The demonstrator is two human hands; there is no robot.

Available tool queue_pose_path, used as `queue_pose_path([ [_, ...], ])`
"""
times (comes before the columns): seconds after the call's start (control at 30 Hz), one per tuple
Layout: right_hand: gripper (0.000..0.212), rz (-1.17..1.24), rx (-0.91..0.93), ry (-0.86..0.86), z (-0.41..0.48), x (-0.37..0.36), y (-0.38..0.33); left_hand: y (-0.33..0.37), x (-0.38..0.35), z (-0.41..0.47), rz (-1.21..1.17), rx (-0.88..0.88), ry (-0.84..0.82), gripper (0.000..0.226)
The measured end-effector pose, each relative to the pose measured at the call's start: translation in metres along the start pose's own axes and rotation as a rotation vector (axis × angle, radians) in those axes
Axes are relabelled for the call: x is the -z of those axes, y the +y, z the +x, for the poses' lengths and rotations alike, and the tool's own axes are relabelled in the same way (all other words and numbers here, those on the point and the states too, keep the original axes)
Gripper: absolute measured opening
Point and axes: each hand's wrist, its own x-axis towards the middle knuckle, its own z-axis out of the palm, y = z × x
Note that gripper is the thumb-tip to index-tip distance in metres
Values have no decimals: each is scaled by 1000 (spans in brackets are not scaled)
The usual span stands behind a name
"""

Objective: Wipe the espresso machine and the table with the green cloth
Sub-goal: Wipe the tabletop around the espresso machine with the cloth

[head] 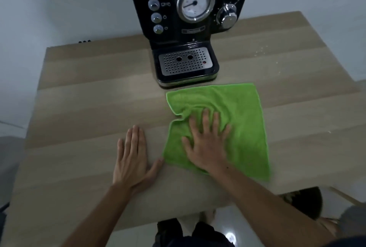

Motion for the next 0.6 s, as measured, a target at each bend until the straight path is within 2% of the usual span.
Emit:
queue_pose_path([
  [0.1, 73, -20, 218, 12, -36, -8, -13, 2, -1, -2, 14, 1, 4, 97],
  [0.17, 72, -54, 389, 12, -50, -6, 16, 5, -2, -4, 28, -1, 3, 98],
  [0.23, 72, -93, 457, 3, -52, 0, 52, 6, -3, -6, 35, 4, -2, 99],
  [0.27, 73, -107, 419, 0, -49, 3, 70, 8, -2, -7, 32, 8, -7, 100],
  [0.33, 74, -93, 216, 7, -42, 4, 89, 11, -2, -9, 23, -1, -23, 100],
  [0.4, 72, -67, 35, 14, -40, 3, 78, 17, -3, -9, 23, -60, -41, 98],
  [0.47, 72, -29, -44, 26, -50, -2, 50, 20, -4, -10, 22, -134, -63, 98],
  [0.53, 73, -29, 26, 23, -68, -6, 36, 21, -4, -6, 30, -170, -57, 98],
  [0.6, 72, -67, 184, -3, -83, -2, 53, 23, -3, -5, 33, -185, -60, 98],
])
